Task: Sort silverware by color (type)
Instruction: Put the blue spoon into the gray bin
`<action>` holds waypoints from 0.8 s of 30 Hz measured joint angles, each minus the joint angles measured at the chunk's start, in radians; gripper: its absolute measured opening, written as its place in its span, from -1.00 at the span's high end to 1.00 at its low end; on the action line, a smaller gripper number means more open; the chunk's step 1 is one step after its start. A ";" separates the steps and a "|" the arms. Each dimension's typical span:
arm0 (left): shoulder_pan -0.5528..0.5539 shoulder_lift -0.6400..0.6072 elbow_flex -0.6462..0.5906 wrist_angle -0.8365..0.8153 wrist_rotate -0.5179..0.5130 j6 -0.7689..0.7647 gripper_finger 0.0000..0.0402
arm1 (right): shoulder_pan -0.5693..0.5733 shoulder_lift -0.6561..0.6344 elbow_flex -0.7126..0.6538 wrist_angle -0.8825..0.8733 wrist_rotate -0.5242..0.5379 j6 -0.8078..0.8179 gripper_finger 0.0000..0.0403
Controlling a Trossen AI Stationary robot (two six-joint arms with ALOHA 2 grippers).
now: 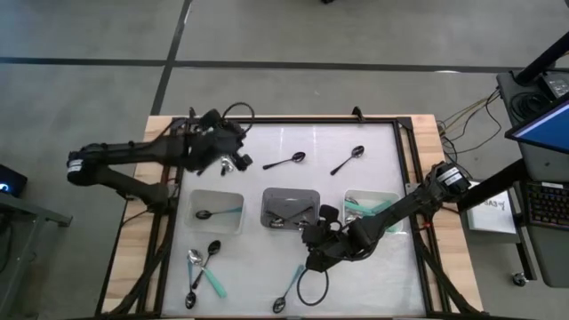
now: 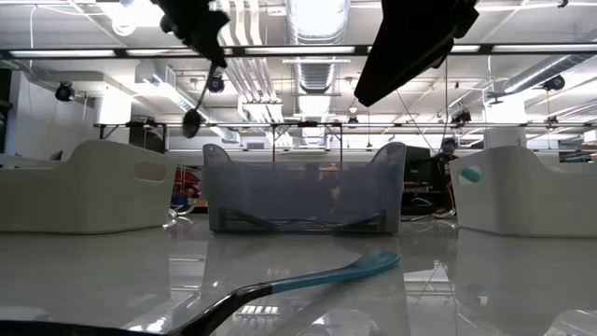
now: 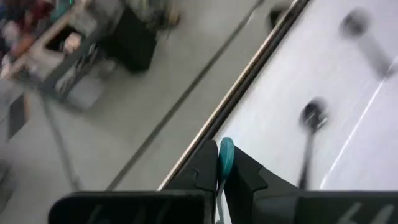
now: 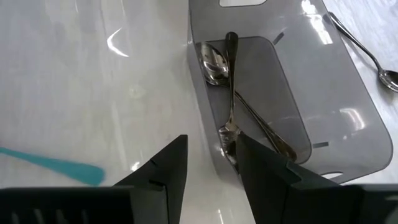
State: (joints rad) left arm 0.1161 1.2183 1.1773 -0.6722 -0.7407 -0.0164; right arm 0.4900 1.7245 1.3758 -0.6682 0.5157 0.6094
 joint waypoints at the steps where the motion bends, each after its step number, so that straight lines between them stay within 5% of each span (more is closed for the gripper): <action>1: 0.014 0.006 0.012 -0.042 0.002 -0.004 1.00 | 0.000 0.000 0.000 0.000 0.000 0.000 0.35; 5: 0.020 0.011 0.080 -0.193 0.095 -0.003 1.00 | 0.000 0.000 0.000 0.000 0.000 -0.002 0.34; 10: 0.020 0.007 0.184 -0.414 0.334 -0.040 1.00 | 0.000 0.000 0.000 0.000 0.000 -0.018 0.36; 13: 0.006 0.006 0.198 -0.540 0.367 -0.130 1.00 | 0.000 0.000 -0.001 0.000 0.000 -0.001 0.35; 17: -0.030 0.004 0.146 -0.649 0.395 -0.243 1.00 | 0.000 0.000 -0.001 0.000 0.000 0.027 0.35; 24: -0.148 0.002 -0.062 -0.579 0.498 -0.309 1.00 | 0.000 0.015 -0.001 0.002 -0.059 0.028 0.36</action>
State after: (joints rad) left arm -0.0320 1.2205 1.1154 -1.2508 -0.2424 -0.3257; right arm 0.4904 1.7399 1.3745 -0.6666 0.4572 0.6373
